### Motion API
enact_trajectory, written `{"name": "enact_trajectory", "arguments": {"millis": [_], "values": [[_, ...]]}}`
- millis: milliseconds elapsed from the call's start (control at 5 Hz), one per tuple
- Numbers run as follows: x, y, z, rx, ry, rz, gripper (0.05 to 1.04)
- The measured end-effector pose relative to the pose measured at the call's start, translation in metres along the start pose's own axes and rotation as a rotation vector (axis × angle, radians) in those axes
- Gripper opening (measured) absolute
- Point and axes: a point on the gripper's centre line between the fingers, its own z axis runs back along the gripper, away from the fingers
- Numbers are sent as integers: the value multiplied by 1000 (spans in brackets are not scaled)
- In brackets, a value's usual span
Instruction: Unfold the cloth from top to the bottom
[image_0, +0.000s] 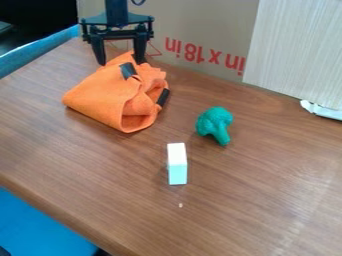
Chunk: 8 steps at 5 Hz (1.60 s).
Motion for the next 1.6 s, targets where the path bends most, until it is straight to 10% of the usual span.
{"name": "enact_trajectory", "arguments": {"millis": [1000, 1600], "values": [[-2, -7, -23, 65, 1, 20, 951], [-4, -13, -26, 42, 24, 9, 174]]}}
